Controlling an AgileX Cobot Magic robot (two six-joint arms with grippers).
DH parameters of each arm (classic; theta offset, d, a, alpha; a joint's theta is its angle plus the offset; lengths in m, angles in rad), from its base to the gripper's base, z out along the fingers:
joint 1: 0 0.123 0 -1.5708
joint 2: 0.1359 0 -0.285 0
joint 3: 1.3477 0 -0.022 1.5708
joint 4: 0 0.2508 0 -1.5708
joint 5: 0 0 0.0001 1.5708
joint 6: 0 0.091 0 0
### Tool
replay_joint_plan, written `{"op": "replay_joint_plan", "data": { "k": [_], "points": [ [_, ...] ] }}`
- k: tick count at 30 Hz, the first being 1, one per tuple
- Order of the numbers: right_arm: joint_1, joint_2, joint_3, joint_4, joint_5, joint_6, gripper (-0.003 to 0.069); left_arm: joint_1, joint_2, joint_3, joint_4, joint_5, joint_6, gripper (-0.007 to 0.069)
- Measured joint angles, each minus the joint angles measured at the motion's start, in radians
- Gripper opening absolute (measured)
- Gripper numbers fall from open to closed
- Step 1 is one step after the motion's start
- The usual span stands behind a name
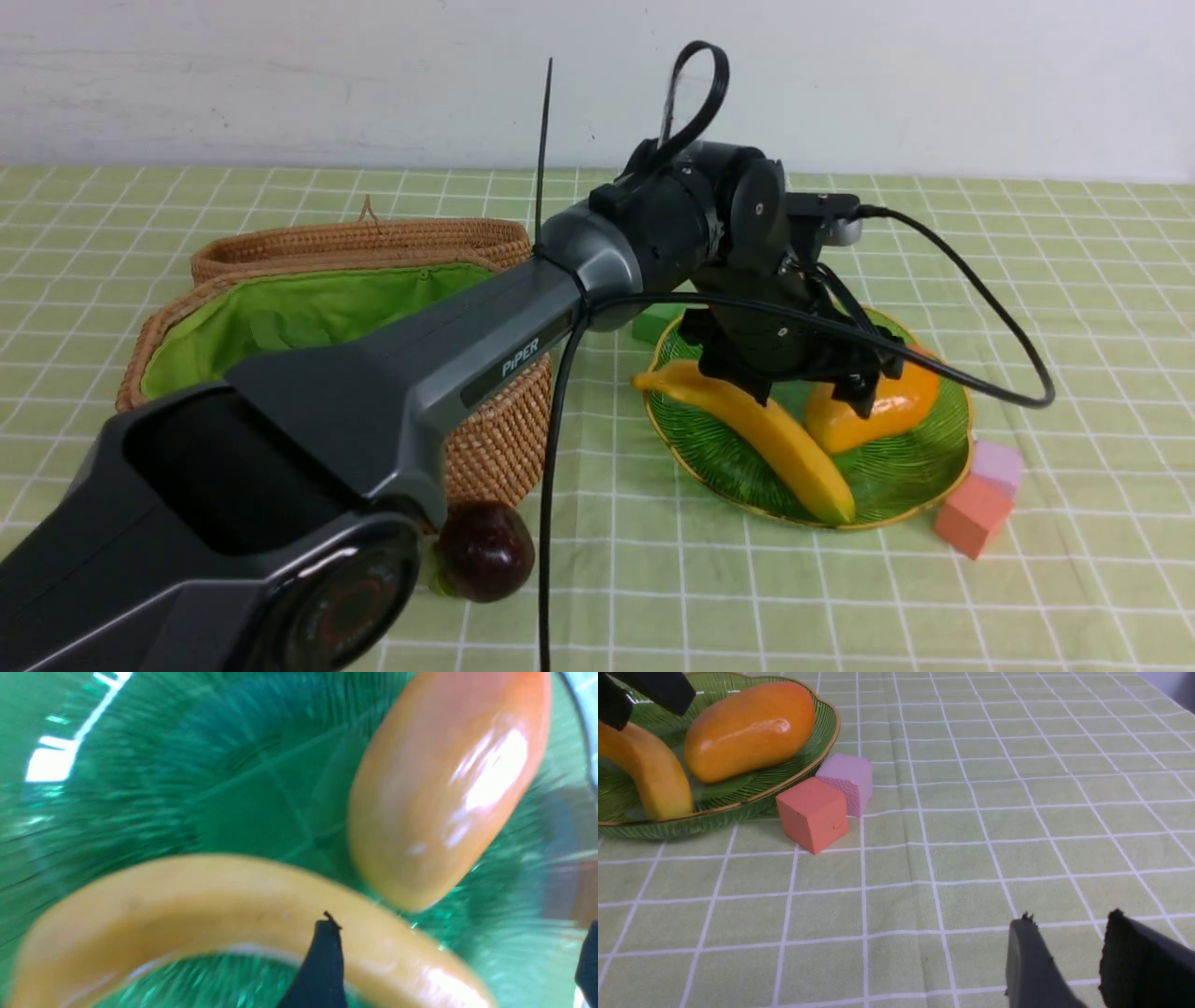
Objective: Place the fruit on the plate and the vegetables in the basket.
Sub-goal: Grab the mango with your left arm and place it on the right plate, then grab a mangosteen with your left arm and put it on the plate on the right
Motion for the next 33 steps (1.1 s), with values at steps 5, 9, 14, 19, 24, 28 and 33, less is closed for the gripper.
{"op": "replay_joint_plan", "data": {
  "k": [5,9,14,19,24,28,33],
  "points": [
    [0.0,0.0,0.0,0.0,0.0,0.0,0.0239,0.0,-0.095,0.0,0.174,0.181,0.006,0.0625],
    [0.0,0.0,0.0,0.0,0.0,0.0,0.0239,0.001,-0.227,0.036,0.258,0.276,0.022,0.0575],
    [0.0,0.0,0.0,0.0,0.0,0.0,0.0239,0.001,-0.407,0.198,0.224,0.279,0.019,0.0544],
    [0.0,0.0,0.0,0.0,0.0,0.0,0.0239,0.001,-0.606,0.501,0.215,0.279,-0.025,0.0539],
    [0.0,0.0,0.0,0.0,0.0,0.0,0.0239,0.001,-0.708,0.817,0.229,0.209,-0.246,0.0539],
    [0.0,0.0,0.0,0.0,0.0,0.0,0.0239,0.001,-0.692,0.926,0.289,0.07,-0.46,0.0539],
    [0.0,0.0,0.0,0.0,0.0,0.0,0.0239,0.001,-0.628,0.955,0.445,-0.031,-0.772,0.0539]
  ]
}}
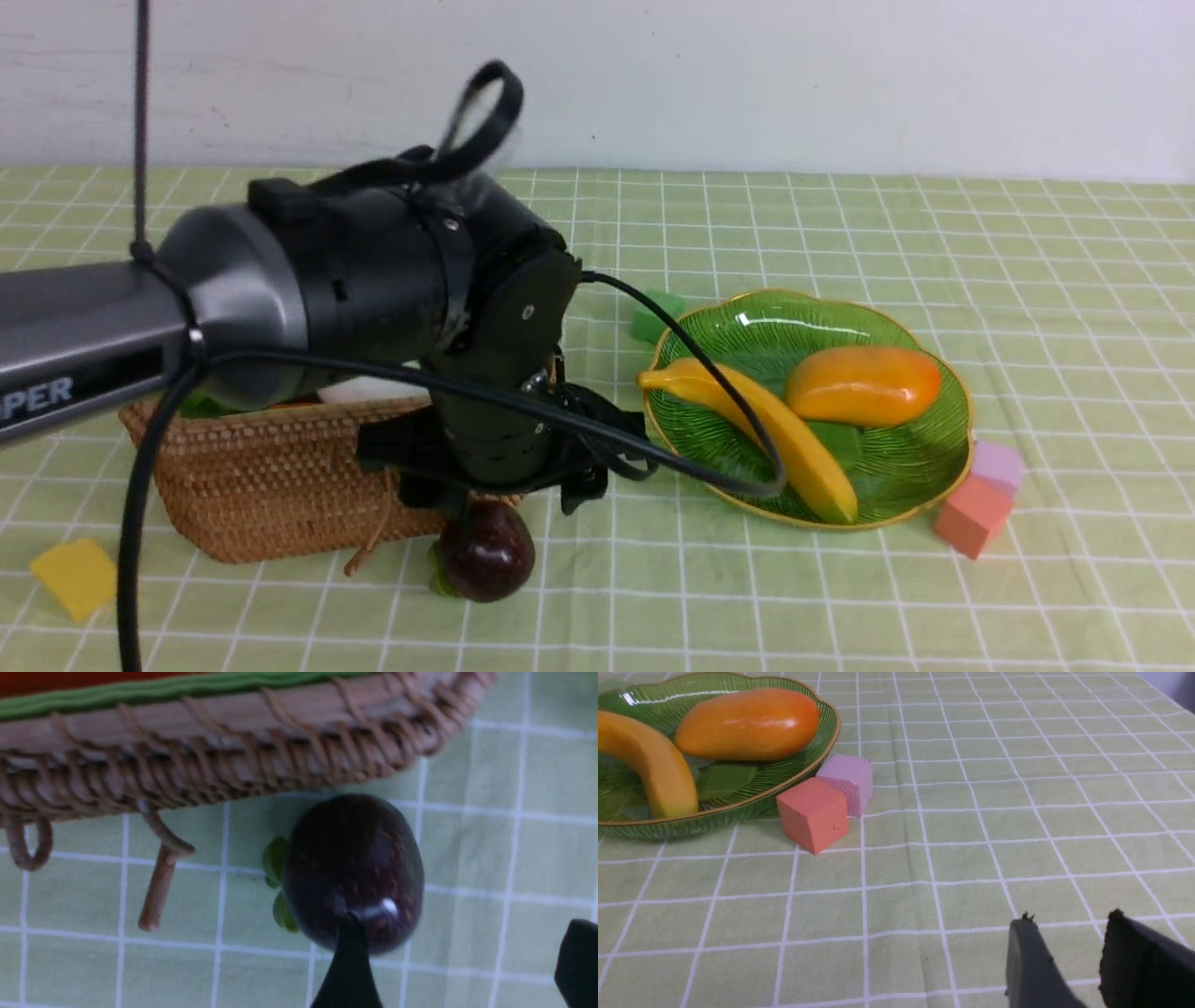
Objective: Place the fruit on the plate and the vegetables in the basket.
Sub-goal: Grab a mangosteen with your left arm and put it on the plate on the right
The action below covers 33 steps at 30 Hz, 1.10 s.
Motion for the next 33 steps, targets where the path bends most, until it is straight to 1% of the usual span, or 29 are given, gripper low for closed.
{"op": "replay_joint_plan", "data": {
  "k": [2,5,16,22,23,25,27,33],
  "points": [
    [0.0,0.0,0.0,0.0,0.0,0.0,0.0239,0.0,0.025,0.002,0.049,-0.007,-0.069,0.0539],
    [0.0,0.0,0.0,0.0,0.0,0.0,0.024,0.0,0.056,0.002,0.082,-0.005,-0.111,0.0539],
    [0.0,0.0,0.0,0.0,0.0,0.0,0.024,0.0,0.14,0.002,0.106,0.0,-0.117,0.0539],
    [0.0,0.0,0.0,0.0,0.0,0.0,0.024,0.0,0.151,-0.001,0.046,0.006,-0.022,0.0539],
    [0.0,0.0,0.0,0.0,0.0,0.0,0.024,0.0,0.151,-0.001,0.026,0.01,0.017,0.0533],
    [0.0,0.0,0.0,0.0,0.0,0.0,0.024,0.0,0.151,-0.001,0.008,0.015,0.058,0.0519],
    [0.0,0.0,0.0,0.0,0.0,0.0,0.024,0.001,0.15,-0.001,0.001,0.016,0.083,0.0505],
    [0.0,0.0,0.0,0.0,0.0,0.0,0.024,0.002,0.138,-0.001,-0.031,0.015,0.128,0.0505]
  ]
}}
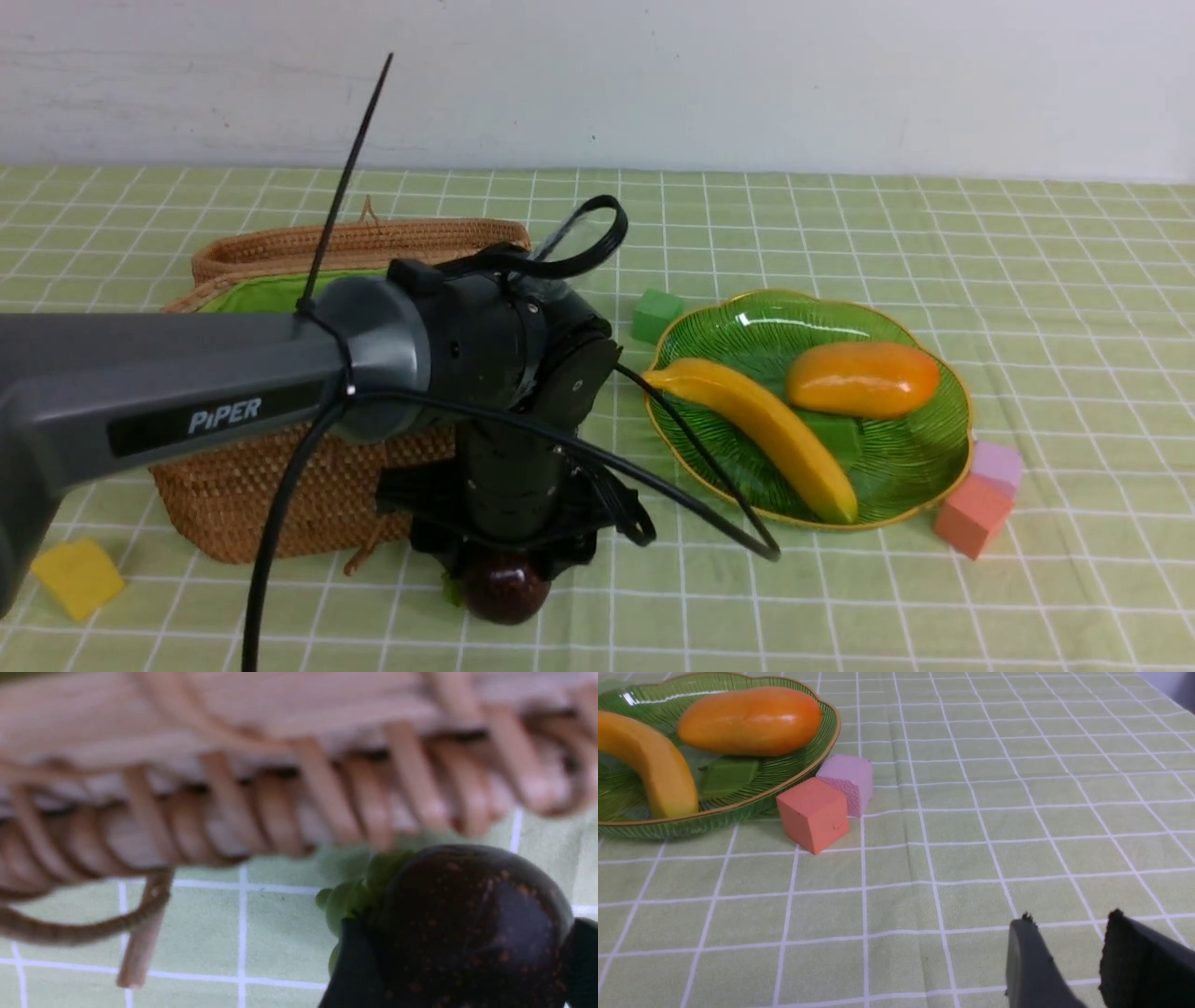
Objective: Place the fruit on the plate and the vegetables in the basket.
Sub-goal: Grab a mangosteen with your left arm and put it on the plate on the right
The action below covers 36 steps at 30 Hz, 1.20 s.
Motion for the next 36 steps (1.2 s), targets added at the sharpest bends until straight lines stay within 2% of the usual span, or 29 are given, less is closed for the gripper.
{"op": "replay_joint_plan", "data": {
  "k": [6,9,12,13,19,26,31,36],
  "points": [
    [0.0,0.0,0.0,0.0,0.0,0.0,0.024,0.0,-0.061,0.003,-0.052,-0.013,0.071,0.0505],
    [0.0,0.0,0.0,0.0,0.0,0.0,0.024,0.0,-0.103,0.003,-0.085,-0.04,0.152,0.0505],
    [0.0,0.0,0.0,0.0,0.0,0.0,0.024,0.0,-0.13,0.003,-0.154,-0.076,0.243,0.0505],
    [0.0,0.0,0.0,0.0,0.0,0.0,0.024,0.0,-0.139,0.003,-0.205,-0.104,0.316,0.0505],
    [0.0,0.0,0.0,0.0,0.0,0.0,0.024,0.0,-0.125,-0.027,-0.418,-0.16,0.538,0.0505],
    [0.0,0.0,0.0,0.0,0.0,0.0,0.024,0.0,0.028,-0.34,-0.453,-0.087,0.645,0.0505],
    [0.0,0.0,0.0,0.0,0.0,0.0,0.024,0.0,0.202,-0.584,-0.553,-0.053,0.775,0.0505],
    [0.0,0.0,0.0,0.0,0.0,0.0,0.024,-0.004,0.353,-0.789,-0.614,-0.066,0.79,0.0505]
  ]
}}
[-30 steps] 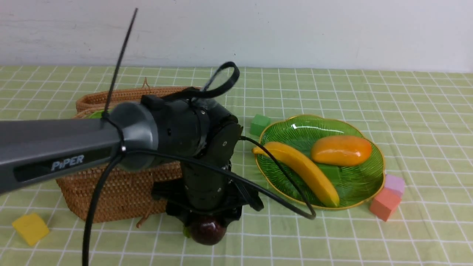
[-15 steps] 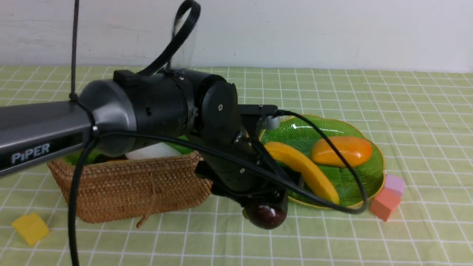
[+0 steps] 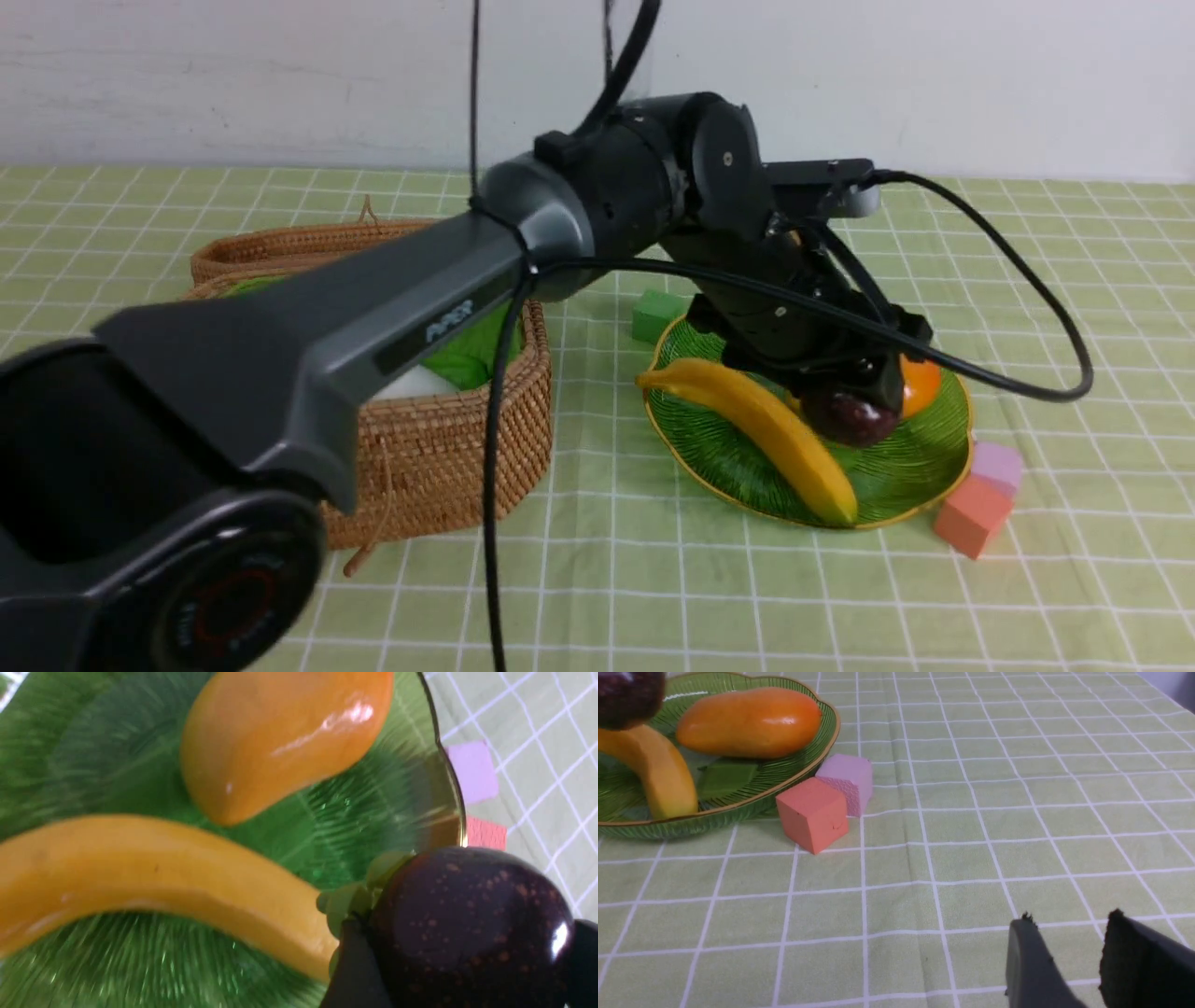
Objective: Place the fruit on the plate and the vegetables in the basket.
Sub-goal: Grab a mangosteen with your left arm and put it on the plate on the right
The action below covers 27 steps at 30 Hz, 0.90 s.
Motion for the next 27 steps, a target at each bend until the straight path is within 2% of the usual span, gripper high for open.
{"op": "replay_joint_plan", "data": {
  "k": [4,10,16,19,23,25,27],
  "points": [
    [0.0,0.0,0.0,0.0,0.0,0.0,0.024,-0.014,0.069,-0.083,-0.003,-0.006,0.002,0.0505],
    [0.0,0.0,0.0,0.0,0.0,0.0,0.024,-0.036,0.099,-0.096,-0.003,-0.038,0.003,0.0507],
    [0.0,0.0,0.0,0.0,0.0,0.0,0.024,-0.036,0.1,-0.096,0.005,-0.034,0.003,0.0644],
    [0.0,0.0,0.0,0.0,0.0,0.0,0.024,-0.036,0.099,-0.096,0.019,-0.008,0.003,0.0665],
    [0.0,0.0,0.0,0.0,0.0,0.0,0.024,-0.026,0.066,-0.096,0.059,0.065,0.003,0.0627],
    [0.0,0.0,0.0,0.0,0.0,0.0,0.024,-0.013,0.016,-0.096,0.094,0.114,0.003,0.058],
    [0.0,0.0,0.0,0.0,0.0,0.0,0.024,0.004,-0.061,-0.096,0.133,0.185,0.003,0.0495]
  ]
}}
